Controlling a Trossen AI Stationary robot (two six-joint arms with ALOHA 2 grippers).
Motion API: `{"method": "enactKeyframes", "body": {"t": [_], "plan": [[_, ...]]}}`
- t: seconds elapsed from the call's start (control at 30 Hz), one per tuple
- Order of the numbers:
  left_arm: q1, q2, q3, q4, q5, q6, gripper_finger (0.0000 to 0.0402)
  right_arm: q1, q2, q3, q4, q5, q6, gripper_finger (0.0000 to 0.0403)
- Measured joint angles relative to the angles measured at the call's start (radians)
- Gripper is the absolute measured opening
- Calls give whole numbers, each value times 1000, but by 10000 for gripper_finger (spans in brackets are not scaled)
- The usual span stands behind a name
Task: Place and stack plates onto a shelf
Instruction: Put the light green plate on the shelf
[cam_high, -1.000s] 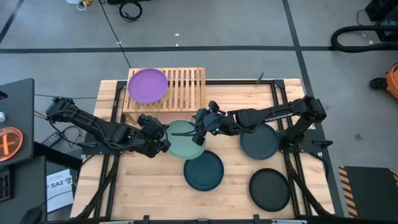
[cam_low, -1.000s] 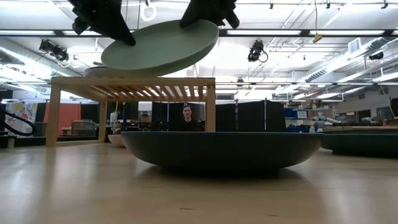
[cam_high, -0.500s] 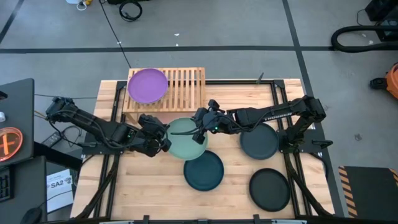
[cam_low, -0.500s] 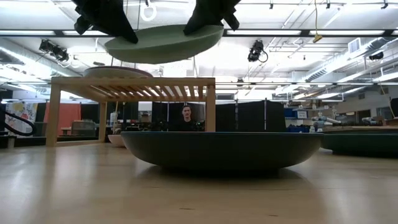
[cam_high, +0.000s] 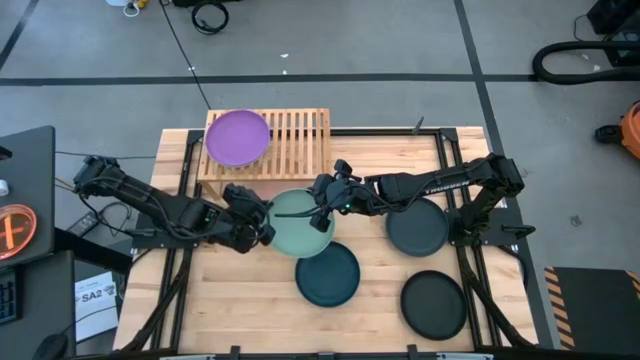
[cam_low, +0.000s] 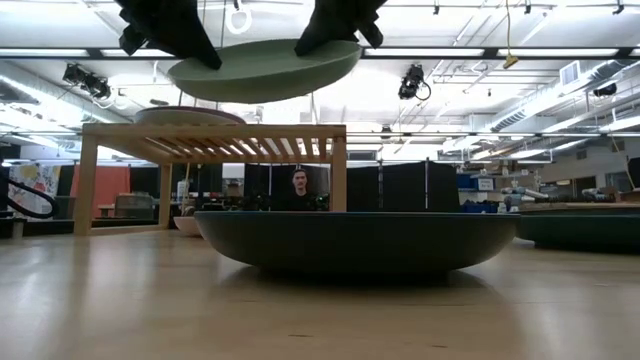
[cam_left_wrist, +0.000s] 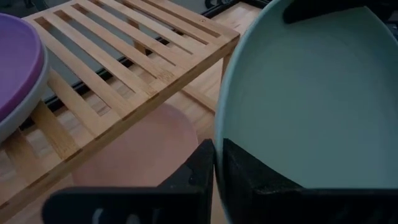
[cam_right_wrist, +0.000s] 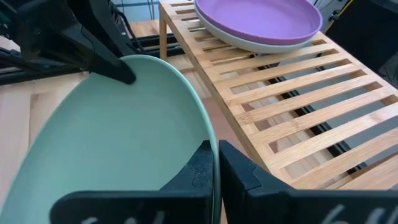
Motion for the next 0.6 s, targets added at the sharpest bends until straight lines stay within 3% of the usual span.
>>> {"method": "enactKeyframes", "body": {"t": [0.33,0.6], "plan": [[0,0,-2,-11,76,-1,92,-6,0,0,-47,29,19,16],[0,0,-2,-10,75,-5,100,-37,-2,0,-70,68,11,16]]}}
